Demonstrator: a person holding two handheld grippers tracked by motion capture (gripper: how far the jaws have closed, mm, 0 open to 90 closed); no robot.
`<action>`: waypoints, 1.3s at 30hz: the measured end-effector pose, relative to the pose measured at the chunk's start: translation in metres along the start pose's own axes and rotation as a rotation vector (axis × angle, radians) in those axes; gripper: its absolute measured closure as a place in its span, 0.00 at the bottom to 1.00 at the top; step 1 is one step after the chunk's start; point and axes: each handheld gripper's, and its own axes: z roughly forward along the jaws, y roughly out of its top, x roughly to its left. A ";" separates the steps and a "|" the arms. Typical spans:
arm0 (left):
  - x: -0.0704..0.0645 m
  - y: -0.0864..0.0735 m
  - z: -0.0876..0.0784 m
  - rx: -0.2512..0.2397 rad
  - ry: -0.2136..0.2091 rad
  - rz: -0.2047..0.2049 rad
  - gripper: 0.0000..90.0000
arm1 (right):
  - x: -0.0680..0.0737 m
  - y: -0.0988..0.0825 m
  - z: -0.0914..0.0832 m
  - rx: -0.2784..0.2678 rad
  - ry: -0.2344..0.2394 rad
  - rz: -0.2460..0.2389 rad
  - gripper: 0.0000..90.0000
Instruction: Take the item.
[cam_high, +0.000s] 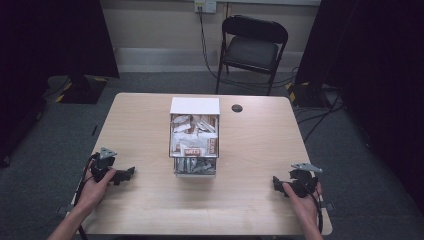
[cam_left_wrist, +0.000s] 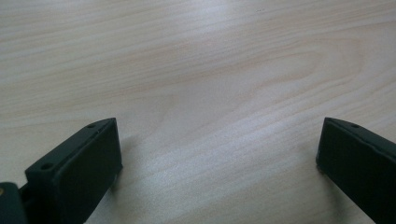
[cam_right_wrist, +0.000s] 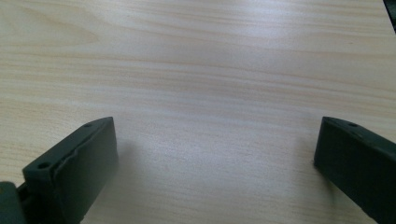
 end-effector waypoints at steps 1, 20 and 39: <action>0.000 0.000 0.000 0.000 0.000 0.000 0.00 | 0.000 0.000 0.000 0.000 0.000 0.000 0.00; 0.000 0.000 0.000 -0.001 -0.002 -0.003 0.00 | 0.010 0.007 -0.005 0.015 0.044 0.025 0.15; 0.001 0.000 -0.001 0.004 -0.011 0.012 0.00 | 0.019 0.016 -0.019 -0.053 0.130 0.015 0.32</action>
